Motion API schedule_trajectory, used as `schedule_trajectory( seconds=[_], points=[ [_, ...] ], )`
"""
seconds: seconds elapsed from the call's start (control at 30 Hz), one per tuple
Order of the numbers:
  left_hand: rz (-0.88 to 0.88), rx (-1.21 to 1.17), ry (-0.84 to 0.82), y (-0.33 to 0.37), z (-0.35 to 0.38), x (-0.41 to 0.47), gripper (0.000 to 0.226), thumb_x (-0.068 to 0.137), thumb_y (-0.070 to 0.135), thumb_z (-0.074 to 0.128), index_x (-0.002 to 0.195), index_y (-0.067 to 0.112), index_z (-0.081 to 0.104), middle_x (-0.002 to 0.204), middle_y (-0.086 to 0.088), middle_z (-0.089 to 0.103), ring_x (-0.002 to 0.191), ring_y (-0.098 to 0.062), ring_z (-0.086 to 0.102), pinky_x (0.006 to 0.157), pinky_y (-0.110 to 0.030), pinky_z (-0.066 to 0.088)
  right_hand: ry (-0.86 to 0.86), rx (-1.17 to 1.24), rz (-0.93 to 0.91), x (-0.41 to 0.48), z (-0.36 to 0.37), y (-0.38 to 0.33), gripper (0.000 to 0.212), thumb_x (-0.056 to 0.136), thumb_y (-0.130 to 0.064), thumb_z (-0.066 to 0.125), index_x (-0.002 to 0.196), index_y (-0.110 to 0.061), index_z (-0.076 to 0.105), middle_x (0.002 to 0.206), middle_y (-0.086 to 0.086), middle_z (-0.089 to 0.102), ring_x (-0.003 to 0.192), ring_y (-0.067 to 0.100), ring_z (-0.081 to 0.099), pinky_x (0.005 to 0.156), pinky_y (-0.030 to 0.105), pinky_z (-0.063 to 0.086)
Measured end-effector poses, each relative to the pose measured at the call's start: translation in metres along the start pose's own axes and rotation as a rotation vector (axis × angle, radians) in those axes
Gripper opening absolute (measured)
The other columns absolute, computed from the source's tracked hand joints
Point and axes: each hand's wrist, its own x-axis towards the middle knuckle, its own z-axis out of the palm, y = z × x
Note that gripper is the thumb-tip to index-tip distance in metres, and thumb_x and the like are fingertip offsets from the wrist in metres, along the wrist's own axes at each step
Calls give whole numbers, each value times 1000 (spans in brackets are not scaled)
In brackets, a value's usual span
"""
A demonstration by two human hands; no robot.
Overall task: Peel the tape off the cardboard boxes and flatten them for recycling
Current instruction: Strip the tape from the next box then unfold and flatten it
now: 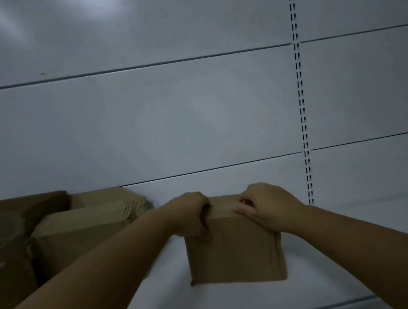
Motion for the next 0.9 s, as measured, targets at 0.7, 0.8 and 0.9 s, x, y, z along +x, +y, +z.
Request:
schedule_trajectory(
  seconds=[0.7,0.8,0.9],
  points=[
    [-8,-804,353,-21,14,-55,8,84,25,68,79,19,70,112,8,65,108,-2,57,105,-32,41,351,44,-459,-62,24,-9,15,80,-18,62,88,-12,72,104,1,67,90,21,61,78,34,49],
    [-15,-728,408,-18,20,-40,9,85,21,68,94,20,68,122,9,59,111,-4,50,99,-23,38,341,95,-398,-61,26,-12,20,83,-25,60,87,-14,75,102,-2,69,89,19,63,77,36,51],
    [-15,-601,380,-13,24,-28,15,88,23,66,102,21,70,119,9,57,111,-7,49,90,-20,40,409,181,-267,-55,16,-14,24,86,-29,55,86,-16,76,93,-6,72,82,9,64,74,28,53]
  ],
)
